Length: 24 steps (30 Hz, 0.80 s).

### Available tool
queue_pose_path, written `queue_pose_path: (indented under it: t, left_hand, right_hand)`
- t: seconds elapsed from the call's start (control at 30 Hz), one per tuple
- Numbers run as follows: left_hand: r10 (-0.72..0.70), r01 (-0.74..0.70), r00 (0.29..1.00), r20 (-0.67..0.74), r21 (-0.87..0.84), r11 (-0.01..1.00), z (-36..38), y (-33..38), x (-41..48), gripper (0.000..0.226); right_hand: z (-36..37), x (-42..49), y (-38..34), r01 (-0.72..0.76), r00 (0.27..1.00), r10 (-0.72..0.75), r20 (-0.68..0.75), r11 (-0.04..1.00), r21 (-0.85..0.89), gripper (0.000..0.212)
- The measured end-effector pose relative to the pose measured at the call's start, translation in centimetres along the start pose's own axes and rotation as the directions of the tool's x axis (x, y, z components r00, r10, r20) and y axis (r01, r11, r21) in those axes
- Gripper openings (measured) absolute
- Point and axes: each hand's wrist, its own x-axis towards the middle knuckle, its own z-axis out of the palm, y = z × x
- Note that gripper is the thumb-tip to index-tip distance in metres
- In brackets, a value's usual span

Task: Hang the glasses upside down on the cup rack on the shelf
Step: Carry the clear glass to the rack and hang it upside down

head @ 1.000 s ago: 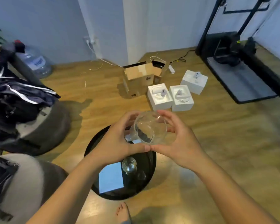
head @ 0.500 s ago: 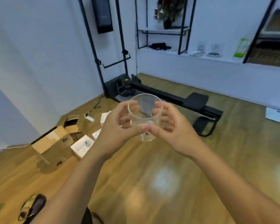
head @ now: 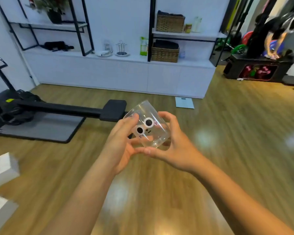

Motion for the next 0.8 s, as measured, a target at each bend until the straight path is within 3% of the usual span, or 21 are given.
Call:
queue_pose_path:
  t: [0.13, 0.43, 0.57, 0.8]
  left_hand:
    - [-0.06, 0.063, 0.992, 0.11, -0.026, 0.998, 5.1, 0.1, 9.0, 0.07]
    - [-0.143, 0.094, 0.966, 0.215, 0.222, 0.971, 12.8, -1.5, 27.3, 0.068]
    - [-0.116, 0.065, 0.977, 0.177, 0.272, 0.96, 14.9, -2.2, 36.5, 0.067]
    - [-0.023, 0.035, 0.999, -0.042, 0.309, 0.951, 16.0, 2.2, 51.1, 0.068]
  right_hand:
    - [-7.2, 4.7, 3.5, -0.052, 0.992, 0.049, -0.12, 0.998, -0.026, 0.087]
    - [-18.8, 14.1, 14.8, -0.143, 0.944, 0.199, -0.263, 0.965, 0.218, 0.079]
    - [-23.7, 21.9, 20.4, -0.127, 0.952, 0.201, -0.232, 0.946, 0.299, 0.072]
    - [-30.8, 41.2, 25.5, -0.056, 0.995, 0.081, -0.055, 0.932, 0.357, 0.067]
